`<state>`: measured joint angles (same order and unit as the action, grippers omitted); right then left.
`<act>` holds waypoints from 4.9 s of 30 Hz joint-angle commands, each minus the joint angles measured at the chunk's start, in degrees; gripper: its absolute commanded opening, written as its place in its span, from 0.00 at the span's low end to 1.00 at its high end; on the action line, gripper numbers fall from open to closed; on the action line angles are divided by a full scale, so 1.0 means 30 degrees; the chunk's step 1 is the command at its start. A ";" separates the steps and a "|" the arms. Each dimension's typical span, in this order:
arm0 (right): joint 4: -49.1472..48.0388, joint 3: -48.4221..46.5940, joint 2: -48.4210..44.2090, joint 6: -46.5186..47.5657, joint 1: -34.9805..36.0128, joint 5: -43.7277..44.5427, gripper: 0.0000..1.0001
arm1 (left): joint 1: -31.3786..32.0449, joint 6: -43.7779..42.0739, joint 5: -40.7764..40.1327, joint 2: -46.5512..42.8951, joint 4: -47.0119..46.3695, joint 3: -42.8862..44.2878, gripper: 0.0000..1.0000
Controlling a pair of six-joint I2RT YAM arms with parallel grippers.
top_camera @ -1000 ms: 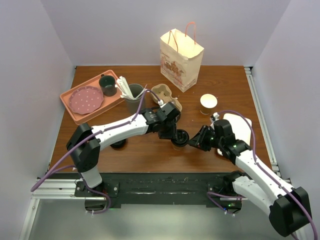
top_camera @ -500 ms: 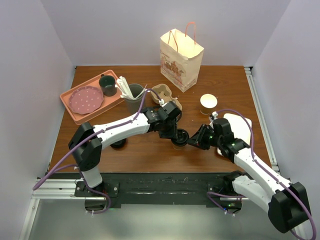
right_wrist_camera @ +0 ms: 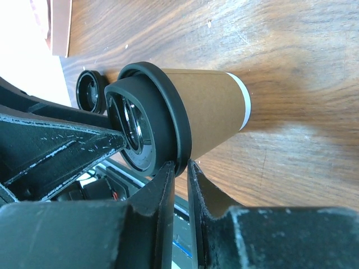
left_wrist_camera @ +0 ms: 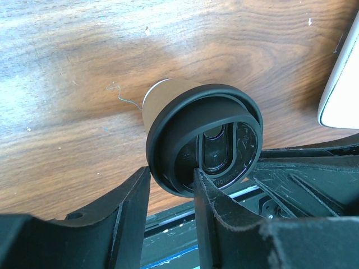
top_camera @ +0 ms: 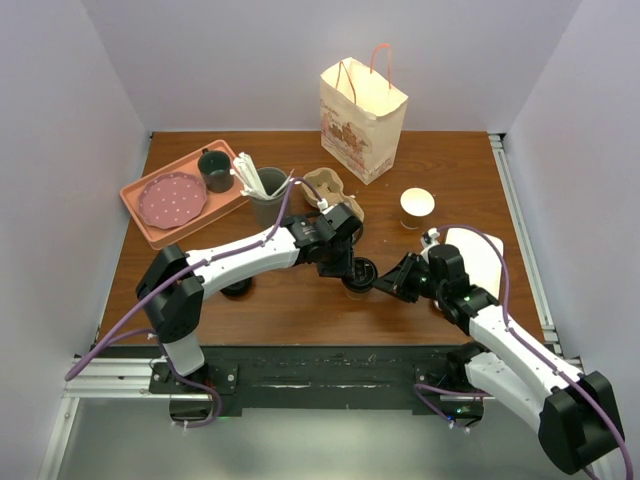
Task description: Pack the takeout coffee
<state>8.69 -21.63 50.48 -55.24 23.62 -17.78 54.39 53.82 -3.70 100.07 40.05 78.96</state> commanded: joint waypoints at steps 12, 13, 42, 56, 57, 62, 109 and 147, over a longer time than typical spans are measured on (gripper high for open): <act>0.5683 -0.3241 0.1691 0.2825 0.0155 0.3584 0.23 | 0.0063 -0.0830 -0.0758 0.1184 0.2819 0.0541 0.41; 0.6036 -0.4062 0.1486 0.3032 0.0184 0.3554 0.24 | 0.0063 -0.0890 -0.0757 0.1184 0.3227 0.1590 0.42; 0.9145 -1.2509 0.6142 0.7370 0.0185 0.0478 0.13 | -0.2867 -0.3907 0.3077 -0.0662 -0.1070 0.0754 0.42; 0.6712 -0.8024 0.6203 0.6256 0.0184 0.0535 0.10 | -0.2867 -0.4230 0.3052 -0.0427 -0.2218 -0.2236 0.41; 0.6858 -0.8170 0.6027 0.6285 0.0184 0.0565 0.11 | -0.2867 -0.4230 0.2993 -0.0486 -0.2247 -0.2266 0.41; 0.7503 -0.9254 0.5703 0.6344 0.0214 0.0478 0.12 | -0.2867 -0.4288 0.2729 -0.0808 -0.2043 -0.2267 0.41; 1.4740 -1.8308 1.2529 0.7019 0.9676 1.2695 0.81 | -0.2896 -0.4112 -0.5123 -1.2967 0.1591 -0.3175 0.75; 1.5471 -1.9333 1.3555 0.6813 0.9706 1.3690 0.86 | -0.2896 -0.4377 -0.5006 -1.3231 0.1239 -0.3526 0.75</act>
<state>53.52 -76.05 92.60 -34.37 52.49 21.61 45.78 41.12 -17.78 61.08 45.63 68.62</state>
